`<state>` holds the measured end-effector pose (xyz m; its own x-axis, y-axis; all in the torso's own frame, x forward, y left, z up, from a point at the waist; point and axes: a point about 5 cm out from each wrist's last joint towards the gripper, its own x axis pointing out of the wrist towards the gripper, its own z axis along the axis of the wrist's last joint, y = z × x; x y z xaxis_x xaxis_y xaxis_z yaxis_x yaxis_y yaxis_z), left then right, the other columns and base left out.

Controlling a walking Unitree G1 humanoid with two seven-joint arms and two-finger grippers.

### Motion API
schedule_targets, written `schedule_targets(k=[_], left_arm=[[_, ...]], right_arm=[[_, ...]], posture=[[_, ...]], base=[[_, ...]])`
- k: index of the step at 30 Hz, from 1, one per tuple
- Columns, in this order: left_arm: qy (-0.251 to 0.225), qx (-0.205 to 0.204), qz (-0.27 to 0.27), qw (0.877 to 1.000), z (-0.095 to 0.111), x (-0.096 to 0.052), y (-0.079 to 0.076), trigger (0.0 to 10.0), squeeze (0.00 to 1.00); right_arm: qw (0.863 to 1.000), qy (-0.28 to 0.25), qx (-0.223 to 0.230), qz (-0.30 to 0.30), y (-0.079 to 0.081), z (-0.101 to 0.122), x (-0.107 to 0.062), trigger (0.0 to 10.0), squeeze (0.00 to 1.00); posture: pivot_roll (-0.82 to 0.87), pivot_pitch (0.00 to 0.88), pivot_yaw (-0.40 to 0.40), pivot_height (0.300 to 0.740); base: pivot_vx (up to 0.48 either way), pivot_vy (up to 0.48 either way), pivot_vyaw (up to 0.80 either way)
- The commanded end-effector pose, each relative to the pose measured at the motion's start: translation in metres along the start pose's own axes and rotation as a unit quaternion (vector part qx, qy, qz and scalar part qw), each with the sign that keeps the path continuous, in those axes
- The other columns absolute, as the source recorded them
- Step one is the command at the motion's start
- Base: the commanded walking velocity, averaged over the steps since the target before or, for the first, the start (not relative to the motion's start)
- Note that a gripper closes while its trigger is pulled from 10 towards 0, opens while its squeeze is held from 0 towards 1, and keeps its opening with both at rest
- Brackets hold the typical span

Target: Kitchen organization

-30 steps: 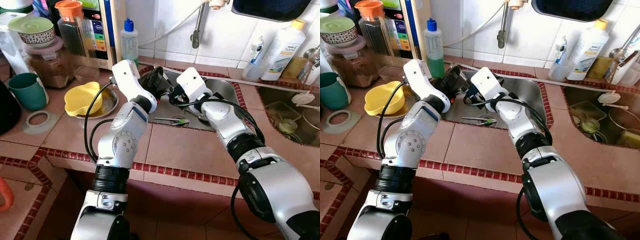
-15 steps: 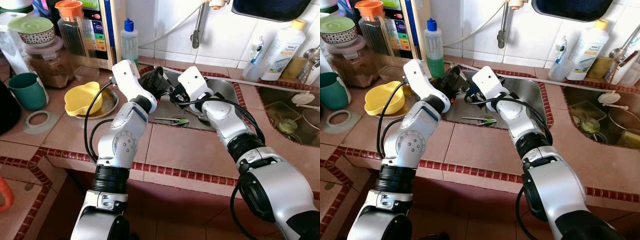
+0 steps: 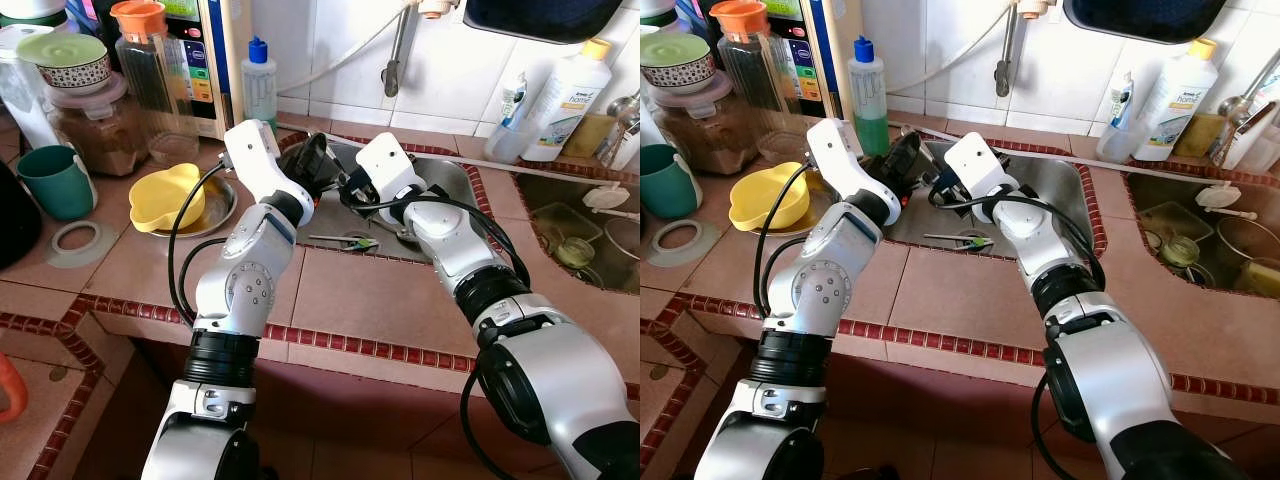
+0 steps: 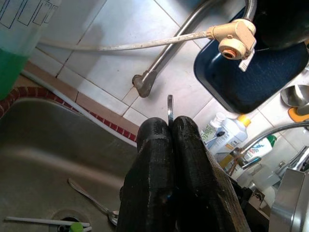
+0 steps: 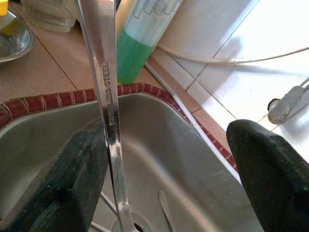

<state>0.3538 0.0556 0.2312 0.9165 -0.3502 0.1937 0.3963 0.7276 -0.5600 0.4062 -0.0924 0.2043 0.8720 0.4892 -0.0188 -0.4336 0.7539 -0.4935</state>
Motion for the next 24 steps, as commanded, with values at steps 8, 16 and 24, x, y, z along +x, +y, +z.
schedule_targets(k=[8, 16, 24], left_arm=[[0.01, -0.023, -0.011, 1.0, -0.011, 0.002, -0.014, 4.3, 0.0], [0.008, 0.053, -0.047, 0.997, 0.004, 0.003, -0.013, 10.0, 0.0], [0.008, 0.048, -0.052, 0.997, 0.003, 0.005, -0.017, 10.0, 0.0]], right_arm=[[1.0, 0.004, 0.005, -0.009, -0.006, 0.001, 0.0, 10.0, 1.0], [0.999, 0.008, 0.028, 0.021, -0.027, -0.004, -0.012, 10.0, 0.0], [0.999, 0.004, 0.025, 0.041, -0.025, -0.003, -0.011, 10.0, 0.0]], posture=[[0.0, 0.045, -0.06, 0.74], [0.02, 0.045, -0.038, 0.74], [0.02, 0.045, -0.033, 0.74]], base=[[0.0, 0.0, 0.0], [0.0, 0.0, 0.0], [0.0, 0.0, 0.0]])
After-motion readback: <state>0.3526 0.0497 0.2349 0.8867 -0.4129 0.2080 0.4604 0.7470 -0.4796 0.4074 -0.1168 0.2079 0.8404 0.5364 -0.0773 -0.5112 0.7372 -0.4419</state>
